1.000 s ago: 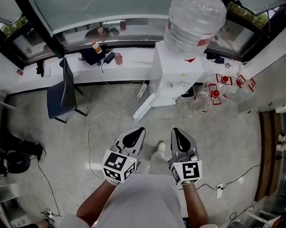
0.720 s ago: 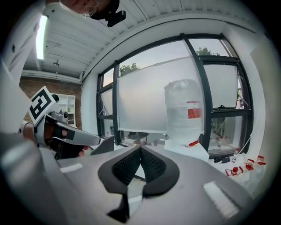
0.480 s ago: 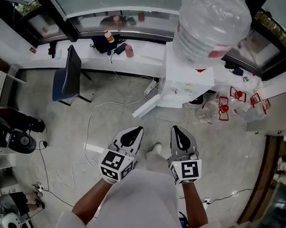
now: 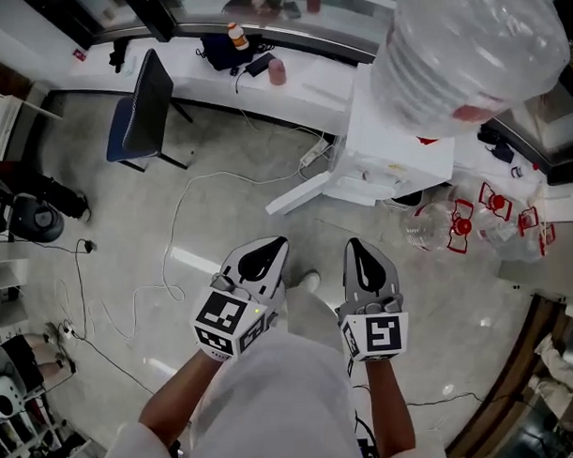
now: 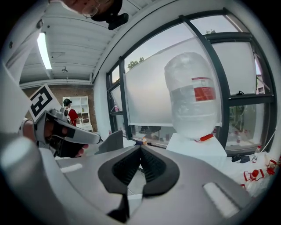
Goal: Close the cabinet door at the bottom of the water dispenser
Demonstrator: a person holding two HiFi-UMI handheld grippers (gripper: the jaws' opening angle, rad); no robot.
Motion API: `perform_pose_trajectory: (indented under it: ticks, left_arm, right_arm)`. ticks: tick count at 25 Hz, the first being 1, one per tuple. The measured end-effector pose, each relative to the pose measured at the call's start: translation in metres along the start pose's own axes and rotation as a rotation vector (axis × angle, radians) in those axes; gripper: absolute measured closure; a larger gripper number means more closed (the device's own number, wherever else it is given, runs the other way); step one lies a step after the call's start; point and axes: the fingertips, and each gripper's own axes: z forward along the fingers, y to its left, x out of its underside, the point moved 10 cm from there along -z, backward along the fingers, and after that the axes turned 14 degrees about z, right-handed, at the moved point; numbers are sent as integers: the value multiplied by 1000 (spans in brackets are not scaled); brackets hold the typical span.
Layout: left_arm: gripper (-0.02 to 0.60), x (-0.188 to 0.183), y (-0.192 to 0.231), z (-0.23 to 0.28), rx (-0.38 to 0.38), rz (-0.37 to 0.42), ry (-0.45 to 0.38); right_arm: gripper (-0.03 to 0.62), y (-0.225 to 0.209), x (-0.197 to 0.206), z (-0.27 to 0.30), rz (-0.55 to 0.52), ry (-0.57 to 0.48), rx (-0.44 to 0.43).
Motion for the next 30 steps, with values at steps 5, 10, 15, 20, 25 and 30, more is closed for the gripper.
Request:
perform_pose_trajectory:
  ticks: [5,10,15,20,25,30]
  left_arm:
    - [577,15,14,8,-44,-48,10]
    - [577,35,26,16,-74,-101,27]
    - [577,58,40,25,-97,-126,45]
    - [577,81,53,34,-117,-147,64]
    - [577,105,65,46,-128,-155,80]
    - [577,130,76,56,-152,-169,103]
  right_arm:
    - [583,-7,17,25,-4,57,-27]
    - [583,-7,32,48,-13,105,-60]
    - [583,-9,53,69,-30,152,-88]
    - [583,-8,76,88,-60,200,-131]
    - [583,-9,102,108,-72,243,-167]
    - [583,-9,129,131,-88,286,-205]
